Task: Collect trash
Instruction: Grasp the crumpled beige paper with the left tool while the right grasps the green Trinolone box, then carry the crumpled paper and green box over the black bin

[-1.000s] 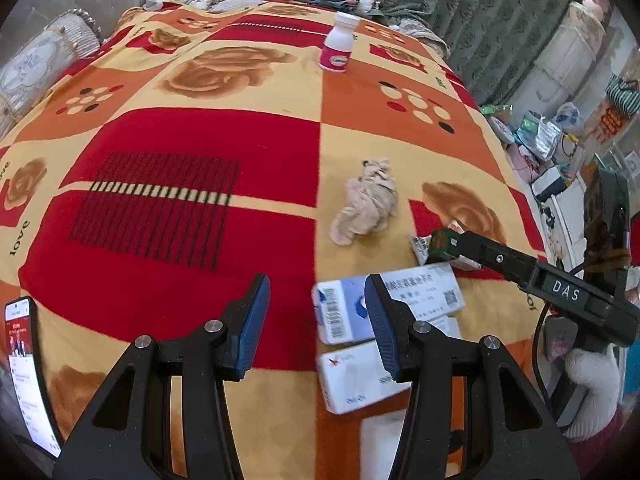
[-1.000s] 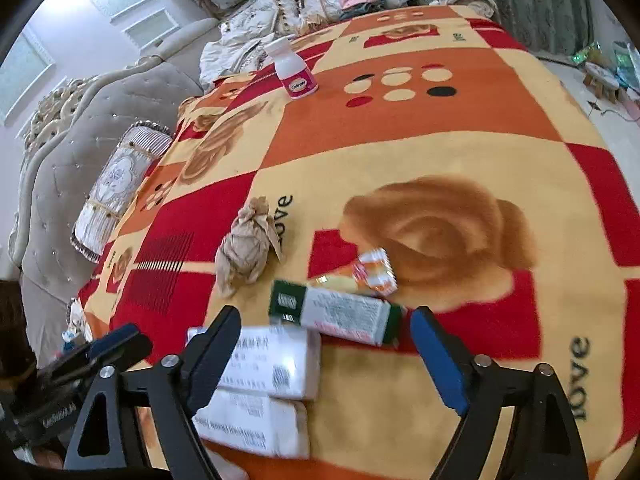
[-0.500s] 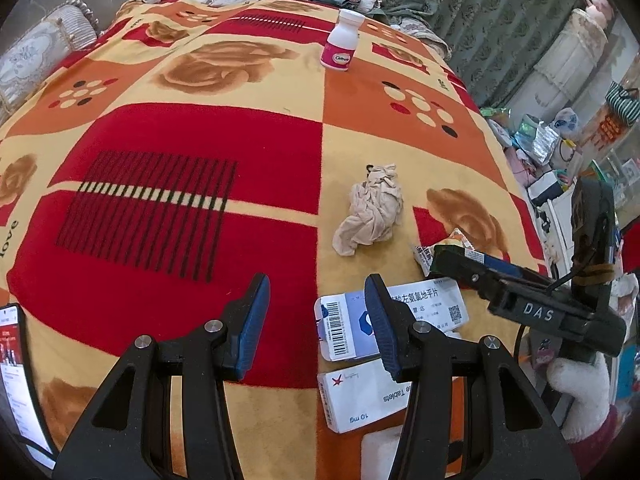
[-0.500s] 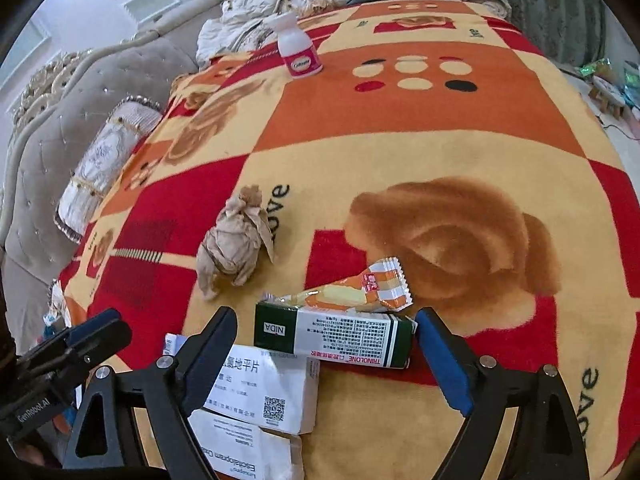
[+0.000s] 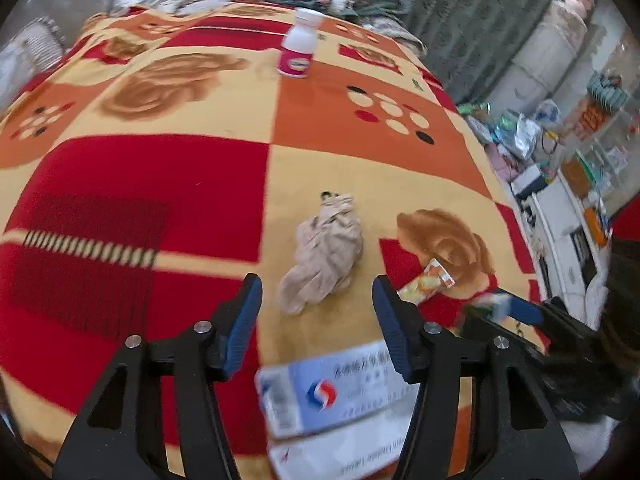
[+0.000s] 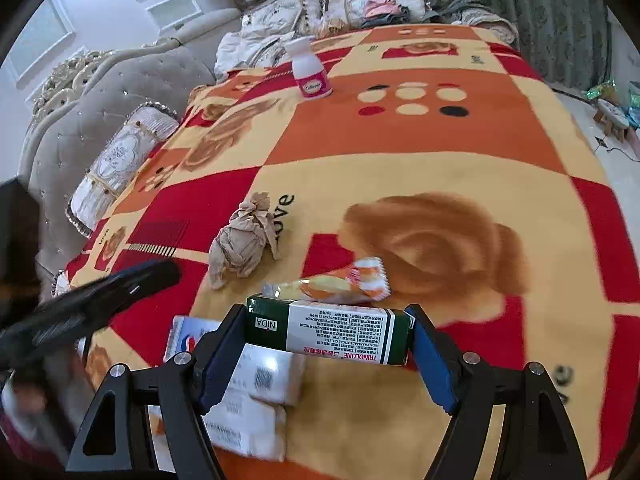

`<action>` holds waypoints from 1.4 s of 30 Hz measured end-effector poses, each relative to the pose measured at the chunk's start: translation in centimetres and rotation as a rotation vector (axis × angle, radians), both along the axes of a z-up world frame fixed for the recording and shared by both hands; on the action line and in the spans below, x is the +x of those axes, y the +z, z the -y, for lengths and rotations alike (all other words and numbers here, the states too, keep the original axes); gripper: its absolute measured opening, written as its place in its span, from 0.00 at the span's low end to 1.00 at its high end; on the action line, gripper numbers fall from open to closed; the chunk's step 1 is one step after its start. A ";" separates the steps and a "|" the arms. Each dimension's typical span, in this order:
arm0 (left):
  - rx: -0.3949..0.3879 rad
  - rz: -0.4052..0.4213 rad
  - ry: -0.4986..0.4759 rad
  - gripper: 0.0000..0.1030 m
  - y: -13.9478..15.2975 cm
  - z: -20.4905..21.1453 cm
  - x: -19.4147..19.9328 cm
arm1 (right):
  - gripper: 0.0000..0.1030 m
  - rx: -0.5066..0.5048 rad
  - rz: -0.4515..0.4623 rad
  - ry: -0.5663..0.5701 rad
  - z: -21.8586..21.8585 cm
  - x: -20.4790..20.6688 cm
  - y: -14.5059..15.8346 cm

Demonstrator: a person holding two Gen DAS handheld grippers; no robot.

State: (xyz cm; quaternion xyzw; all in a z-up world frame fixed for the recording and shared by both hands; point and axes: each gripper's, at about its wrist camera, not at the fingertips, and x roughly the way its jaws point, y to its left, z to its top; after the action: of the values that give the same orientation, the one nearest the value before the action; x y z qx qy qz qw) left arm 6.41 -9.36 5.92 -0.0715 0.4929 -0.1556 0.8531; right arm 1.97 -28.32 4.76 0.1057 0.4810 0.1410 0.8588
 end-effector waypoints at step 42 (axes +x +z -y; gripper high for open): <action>0.023 0.065 -0.213 0.22 4.0 12.0 -9.5 | 0.74 -0.083 0.056 -0.118 10.0 -10.5 3.0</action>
State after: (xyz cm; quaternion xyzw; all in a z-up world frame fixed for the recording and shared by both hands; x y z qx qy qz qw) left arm -3.05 -21.32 9.92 -0.0036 0.4715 -0.2420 0.8480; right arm -8.56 -38.28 7.80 0.0940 0.4553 0.0730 0.8824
